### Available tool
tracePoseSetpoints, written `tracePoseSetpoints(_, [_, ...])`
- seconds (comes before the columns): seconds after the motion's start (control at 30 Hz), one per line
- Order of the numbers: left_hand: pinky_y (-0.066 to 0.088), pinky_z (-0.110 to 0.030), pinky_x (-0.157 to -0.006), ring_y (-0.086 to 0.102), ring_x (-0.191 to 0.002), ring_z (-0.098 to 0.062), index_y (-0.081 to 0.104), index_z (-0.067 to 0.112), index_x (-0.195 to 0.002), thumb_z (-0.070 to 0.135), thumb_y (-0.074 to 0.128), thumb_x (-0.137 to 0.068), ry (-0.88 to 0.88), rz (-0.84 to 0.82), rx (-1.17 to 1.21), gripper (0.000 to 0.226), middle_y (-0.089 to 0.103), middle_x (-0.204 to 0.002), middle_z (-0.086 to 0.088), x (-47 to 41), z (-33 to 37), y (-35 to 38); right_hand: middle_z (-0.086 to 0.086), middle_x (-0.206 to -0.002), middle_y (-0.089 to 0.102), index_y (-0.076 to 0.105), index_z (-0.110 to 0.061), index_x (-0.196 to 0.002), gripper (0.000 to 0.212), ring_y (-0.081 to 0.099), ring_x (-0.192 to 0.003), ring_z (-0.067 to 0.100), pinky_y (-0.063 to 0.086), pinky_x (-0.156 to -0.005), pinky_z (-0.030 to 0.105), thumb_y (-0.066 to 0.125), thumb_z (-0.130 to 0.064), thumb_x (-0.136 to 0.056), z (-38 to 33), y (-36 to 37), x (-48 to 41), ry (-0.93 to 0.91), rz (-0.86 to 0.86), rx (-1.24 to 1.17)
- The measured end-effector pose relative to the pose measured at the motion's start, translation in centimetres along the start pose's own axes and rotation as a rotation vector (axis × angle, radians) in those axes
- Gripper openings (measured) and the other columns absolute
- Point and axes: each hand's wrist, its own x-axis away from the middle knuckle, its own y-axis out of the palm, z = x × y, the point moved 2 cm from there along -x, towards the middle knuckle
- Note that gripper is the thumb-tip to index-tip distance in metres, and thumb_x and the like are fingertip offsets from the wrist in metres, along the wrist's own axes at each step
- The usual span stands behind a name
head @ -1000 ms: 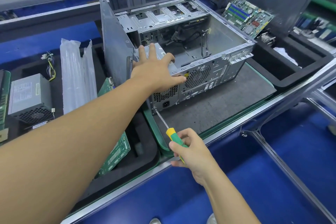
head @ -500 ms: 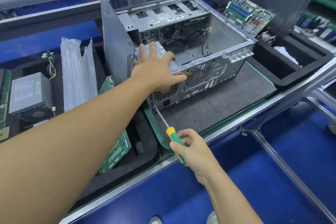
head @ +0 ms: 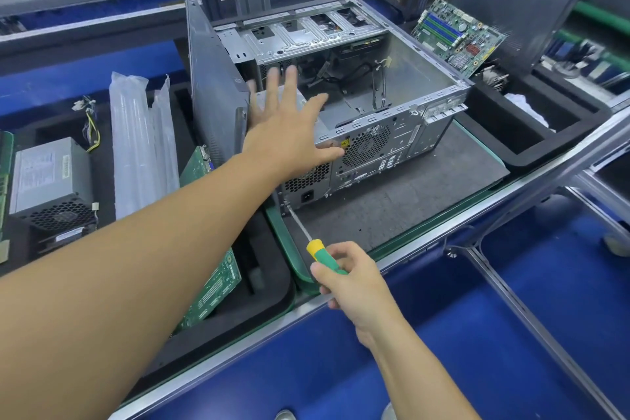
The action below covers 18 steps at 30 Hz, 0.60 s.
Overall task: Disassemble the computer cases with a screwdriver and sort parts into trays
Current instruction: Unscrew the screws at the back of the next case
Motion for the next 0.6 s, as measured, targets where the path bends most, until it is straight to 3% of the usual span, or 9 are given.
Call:
tracePoseSetpoints(0.03, [0.0, -0.056, -0.119, -0.009, -0.153, -0.031, 0.032, 0.035, -0.151, 0.071, 0.057, -0.084, 0.115, 0.116, -0.025, 0.08, -0.006, -0.167, -0.012, 0.6, 0.3, -0.3, 0.007, -0.097, 0.066, 0.061, -0.028, -0.102, 0.021, 0.061, -0.06, 0.006, 0.049, -0.053, 0.022, 0.073, -0.017, -0.088, 0.2, 0.1, 0.0, -0.013, 0.016, -0.033])
tracePoseSetpoints(0.1, [0.019, -0.05, -0.118, 0.02, -0.15, -0.031, 0.052, 0.02, -0.139, 0.041, 0.063, -0.093, 0.362, 0.312, 0.092, 0.052, 0.021, -0.164, -0.012, 2.6, 1.0, -0.9, 0.009, -0.098, 0.062, 0.059, -0.03, -0.102, 0.025, 0.058, -0.054, 0.007, 0.047, -0.049, 0.022, 0.075, -0.018, -0.086, 0.3, 0.4, 0.0, -0.004, 0.022, -0.075])
tracePoseSetpoints(0.17, [0.04, -0.042, -0.102, 0.051, -0.124, -0.028, 0.064, 0.009, -0.116, 0.013, 0.06, -0.094, 0.411, 0.456, 0.369, 0.023, 0.054, -0.138, -0.01, 5.0, 1.4, -1.0, 0.005, -0.098, 0.064, 0.062, -0.029, -0.102, 0.021, 0.053, -0.05, 0.009, 0.04, -0.044, 0.023, 0.075, -0.035, -0.086, 0.2, 0.5, 0.0, 0.036, 0.005, -0.081])
tracePoseSetpoints(0.23, [0.045, -0.027, -0.084, 0.058, -0.092, -0.015, 0.065, 0.01, -0.099, 0.002, 0.053, -0.092, 0.168, 0.452, 0.693, 0.016, 0.064, -0.103, -0.001, 7.3, 2.0, -0.5, 0.003, -0.093, 0.07, 0.066, -0.023, -0.099, 0.023, 0.05, -0.049, 0.012, 0.035, -0.042, 0.026, 0.062, -0.045, -0.093, 0.2, 0.4, -0.2, 0.09, -0.016, -0.085])
tracePoseSetpoints(0.27, [0.043, -0.02, -0.075, 0.056, -0.081, -0.009, 0.063, 0.014, -0.093, 0.002, 0.051, -0.091, -0.004, 0.416, 0.808, 0.017, 0.064, -0.091, 0.004, 8.5, 2.2, 0.1, 0.006, -0.089, 0.073, 0.067, -0.019, -0.096, 0.026, 0.05, -0.048, 0.013, 0.035, -0.042, 0.026, 0.053, -0.04, -0.097, 0.2, 0.3, -0.4, 0.123, -0.033, -0.079])
tracePoseSetpoints(0.37, [0.037, -0.012, -0.06, 0.054, -0.069, -0.002, 0.059, 0.023, -0.083, 0.008, 0.049, -0.091, -0.451, 0.316, 0.975, 0.02, 0.063, -0.077, 0.01, 11.6, 2.7, 3.0, 0.01, -0.078, 0.076, 0.069, -0.01, -0.092, 0.03, 0.05, -0.048, 0.016, 0.037, -0.043, 0.025, 0.04, -0.021, -0.096, -0.1, 0.3, -0.6, 0.135, -0.073, 0.001])
tracePoseSetpoints(0.43, [0.037, -0.016, -0.057, 0.055, -0.068, -0.004, 0.055, 0.021, -0.081, 0.011, 0.047, -0.092, -0.715, 0.235, 1.037, 0.017, 0.06, -0.073, 0.009, 13.2, 2.8, 5.4, 0.009, -0.077, 0.074, 0.07, -0.01, -0.093, 0.027, 0.052, -0.055, 0.017, 0.038, -0.046, 0.028, 0.047, -0.024, -0.097, -0.2, 0.0, -0.4, 0.081, -0.055, 0.056])
tracePoseSetpoints(0.5, [0.034, -0.028, -0.057, 0.047, -0.064, -0.017, 0.047, 0.016, -0.074, 0.01, 0.044, -0.093, -0.953, 0.102, 1.147, 0.02, 0.051, -0.07, 0.004, 13.9, 3.0, 8.2, 0.01, -0.084, 0.073, 0.069, -0.016, -0.096, 0.018, 0.056, -0.062, 0.018, 0.041, -0.049, 0.029, 0.061, -0.032, -0.096, -0.3, -0.2, -0.1, 0.026, -0.038, 0.062])
tracePoseSetpoints(0.6, [0.041, -0.036, -0.067, 0.046, -0.072, -0.022, 0.059, 0.006, -0.078, 0.009, 0.055, -0.093, -1.133, 0.028, 1.398, 0.016, 0.052, -0.076, -0.01, 13.4, 3.1, 10.4, 0.006, -0.087, 0.072, 0.063, -0.024, -0.101, 0.013, 0.069, -0.07, 0.021, 0.047, -0.057, 0.028, 0.071, -0.027, -0.091, -0.4, -0.2, 0.2, -0.024, -0.032, 0.04])
